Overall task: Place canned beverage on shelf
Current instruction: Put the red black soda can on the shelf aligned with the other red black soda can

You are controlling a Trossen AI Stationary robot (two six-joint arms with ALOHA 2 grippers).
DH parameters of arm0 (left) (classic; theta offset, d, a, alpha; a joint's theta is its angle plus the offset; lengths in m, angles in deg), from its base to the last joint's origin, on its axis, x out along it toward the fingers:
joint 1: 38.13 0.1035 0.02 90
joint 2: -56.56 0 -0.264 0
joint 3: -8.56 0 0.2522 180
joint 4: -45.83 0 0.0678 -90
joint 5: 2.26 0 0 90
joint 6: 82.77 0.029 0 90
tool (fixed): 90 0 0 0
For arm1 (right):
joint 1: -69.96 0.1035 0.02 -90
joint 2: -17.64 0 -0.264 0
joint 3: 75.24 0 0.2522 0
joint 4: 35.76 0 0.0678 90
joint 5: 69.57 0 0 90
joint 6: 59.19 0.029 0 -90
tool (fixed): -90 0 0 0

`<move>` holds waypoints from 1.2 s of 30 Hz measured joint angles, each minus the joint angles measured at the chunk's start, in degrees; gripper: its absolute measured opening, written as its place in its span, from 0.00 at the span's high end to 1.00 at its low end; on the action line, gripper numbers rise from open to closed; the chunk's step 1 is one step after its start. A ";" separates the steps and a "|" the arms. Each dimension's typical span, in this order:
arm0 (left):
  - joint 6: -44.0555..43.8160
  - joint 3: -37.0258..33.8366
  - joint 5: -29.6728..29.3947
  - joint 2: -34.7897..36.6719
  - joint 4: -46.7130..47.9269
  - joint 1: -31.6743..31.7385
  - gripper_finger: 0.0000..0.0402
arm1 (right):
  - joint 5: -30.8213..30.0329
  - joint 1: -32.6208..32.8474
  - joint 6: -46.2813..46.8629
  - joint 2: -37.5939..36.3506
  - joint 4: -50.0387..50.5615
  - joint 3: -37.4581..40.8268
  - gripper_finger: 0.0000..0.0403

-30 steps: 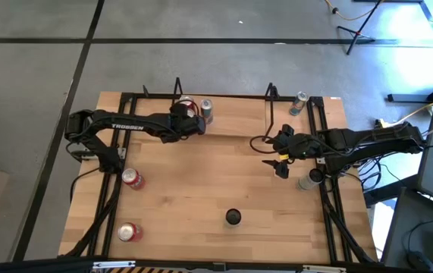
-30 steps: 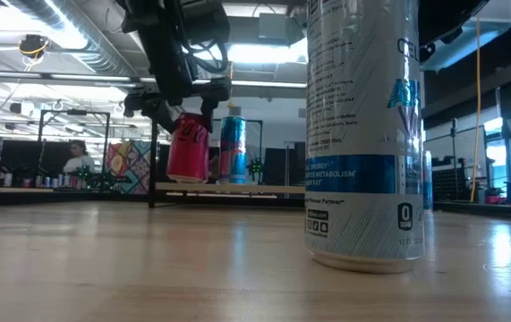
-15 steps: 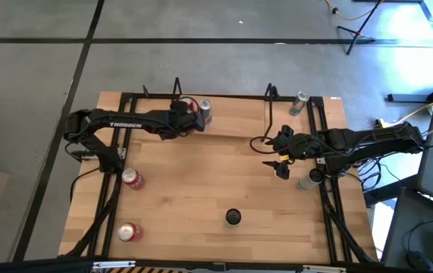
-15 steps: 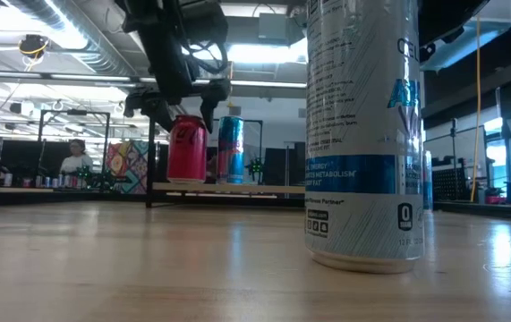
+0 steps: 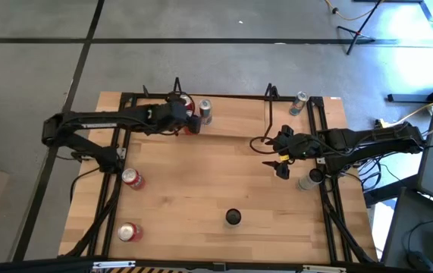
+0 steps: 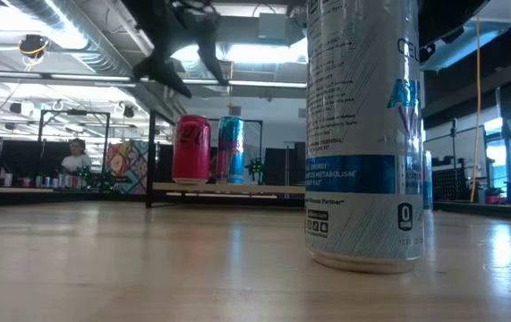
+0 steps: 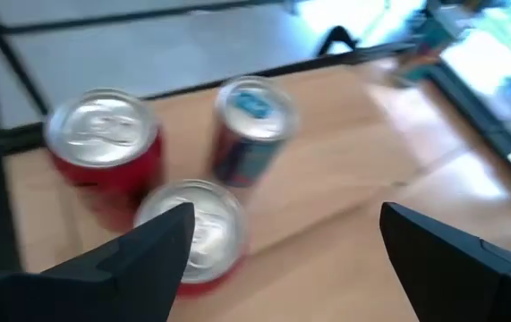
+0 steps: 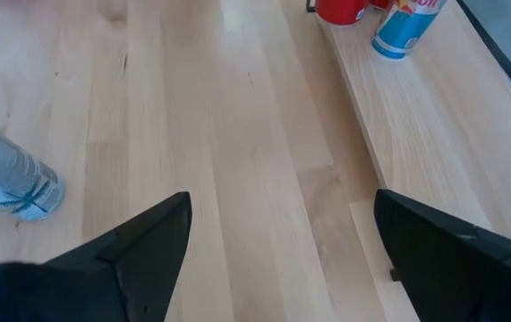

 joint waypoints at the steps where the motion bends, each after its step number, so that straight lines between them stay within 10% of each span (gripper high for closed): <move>1: 0.32 0.00 2.11 0.63 -0.90 0.02 0.14 | 0.00 -0.01 -0.02 0.00 -0.27 0.00 0.15; 7: 4.48 0.00 9.44 0.38 -8.63 -3.96 0.14 | -0.02 -0.01 0.03 0.00 -0.66 0.00 0.15; 25: -5.45 -0.02 -10.93 -17.77 -10.53 -7.51 0.14 | -0.09 0.02 2.38 0.00 -0.96 0.00 0.15; 36: -7.60 -0.02 -12.14 -17.74 -4.04 -5.38 0.14 | -0.11 -0.01 3.41 0.00 -0.44 0.00 0.15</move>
